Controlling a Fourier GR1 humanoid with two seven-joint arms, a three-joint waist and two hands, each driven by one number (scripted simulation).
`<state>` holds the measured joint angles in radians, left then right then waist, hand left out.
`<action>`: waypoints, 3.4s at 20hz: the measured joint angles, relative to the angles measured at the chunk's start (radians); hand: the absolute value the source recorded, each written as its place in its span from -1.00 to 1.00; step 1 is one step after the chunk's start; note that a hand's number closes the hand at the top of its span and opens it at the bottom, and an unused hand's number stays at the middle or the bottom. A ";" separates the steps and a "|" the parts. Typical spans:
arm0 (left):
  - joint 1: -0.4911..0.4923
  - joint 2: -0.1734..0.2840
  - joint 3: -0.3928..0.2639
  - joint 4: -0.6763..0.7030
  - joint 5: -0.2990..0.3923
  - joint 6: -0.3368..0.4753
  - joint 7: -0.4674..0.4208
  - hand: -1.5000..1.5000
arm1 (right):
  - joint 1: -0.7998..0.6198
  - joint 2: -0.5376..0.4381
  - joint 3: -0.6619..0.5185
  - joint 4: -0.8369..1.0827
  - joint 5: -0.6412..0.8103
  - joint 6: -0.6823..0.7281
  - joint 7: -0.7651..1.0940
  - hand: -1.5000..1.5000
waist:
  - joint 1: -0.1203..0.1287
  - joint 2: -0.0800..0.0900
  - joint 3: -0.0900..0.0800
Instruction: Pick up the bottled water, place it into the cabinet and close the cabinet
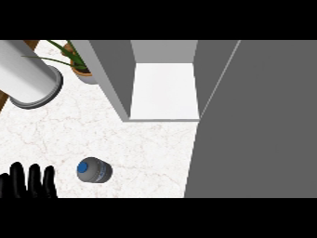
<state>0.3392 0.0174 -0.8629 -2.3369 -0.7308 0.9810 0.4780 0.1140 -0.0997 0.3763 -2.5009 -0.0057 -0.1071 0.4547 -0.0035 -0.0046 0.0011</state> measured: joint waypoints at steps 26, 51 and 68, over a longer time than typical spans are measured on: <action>-0.036 0.123 0.324 0.288 0.476 0.076 -0.293 -1.00 | -0.035 -0.055 0.062 -0.001 0.023 -0.076 0.022 -1.00 | -0.001 0.000 -0.005; -0.045 -0.016 0.628 1.014 1.194 -0.324 -1.206 -1.00 | -0.099 -0.104 0.104 -0.001 0.041 -0.147 0.068 -1.00 | -0.002 0.002 -0.003; -0.219 -0.017 0.710 1.334 1.396 -0.535 -1.428 -1.00 | -0.144 -0.130 0.080 0.000 0.050 -0.189 0.107 -1.00 | -0.004 0.002 -0.002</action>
<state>0.1197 0.0004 -0.1525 -1.0033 0.6652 0.4462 -0.9497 -0.0301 -0.2294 0.4562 -2.5010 0.0447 -0.2962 0.5614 -0.0076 -0.0022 -0.0009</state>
